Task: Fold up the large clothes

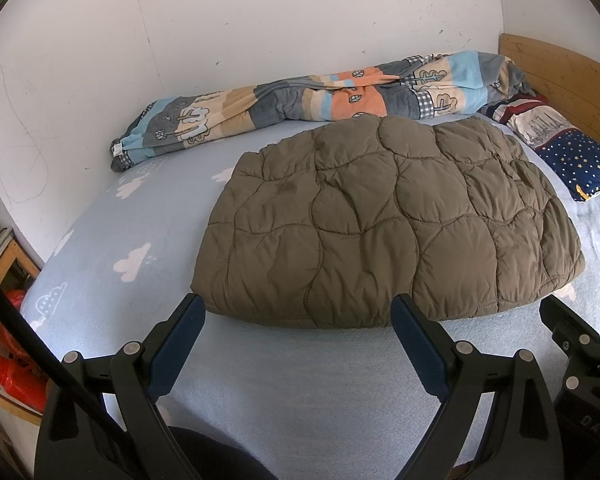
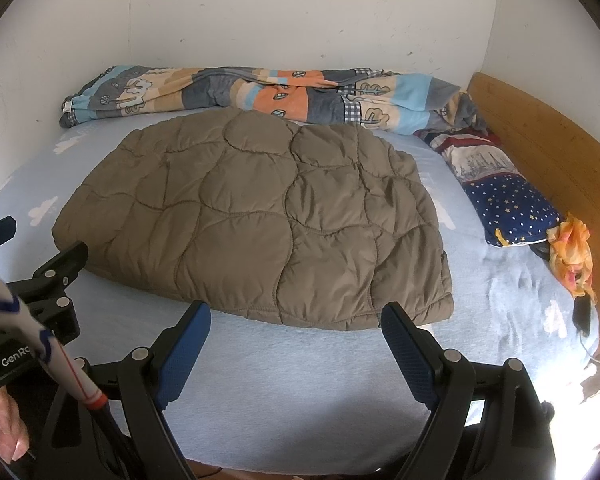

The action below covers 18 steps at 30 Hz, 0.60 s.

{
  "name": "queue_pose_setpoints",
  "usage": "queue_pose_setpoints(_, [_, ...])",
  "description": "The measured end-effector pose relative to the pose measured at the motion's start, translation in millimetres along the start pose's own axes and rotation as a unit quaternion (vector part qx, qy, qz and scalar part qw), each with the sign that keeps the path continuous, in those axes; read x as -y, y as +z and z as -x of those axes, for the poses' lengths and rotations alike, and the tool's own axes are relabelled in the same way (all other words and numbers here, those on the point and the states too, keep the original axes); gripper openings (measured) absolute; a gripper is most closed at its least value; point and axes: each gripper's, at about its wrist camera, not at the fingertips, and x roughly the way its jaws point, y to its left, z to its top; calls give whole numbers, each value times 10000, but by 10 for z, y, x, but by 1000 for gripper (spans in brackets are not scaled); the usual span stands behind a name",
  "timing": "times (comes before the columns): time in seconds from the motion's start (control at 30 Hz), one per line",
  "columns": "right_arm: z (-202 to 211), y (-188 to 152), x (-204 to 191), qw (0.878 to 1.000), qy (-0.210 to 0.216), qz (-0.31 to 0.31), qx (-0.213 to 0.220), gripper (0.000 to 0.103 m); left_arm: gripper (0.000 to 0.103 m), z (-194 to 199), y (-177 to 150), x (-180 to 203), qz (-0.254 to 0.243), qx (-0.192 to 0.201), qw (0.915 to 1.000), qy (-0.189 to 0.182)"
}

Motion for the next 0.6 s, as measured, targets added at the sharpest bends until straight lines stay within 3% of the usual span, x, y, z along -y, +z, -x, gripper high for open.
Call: queue_pose_setpoints(0.6, [-15, -4, 6, 10000, -14, 19, -17, 90, 93, -1, 0, 6, -7, 1, 10000, 11])
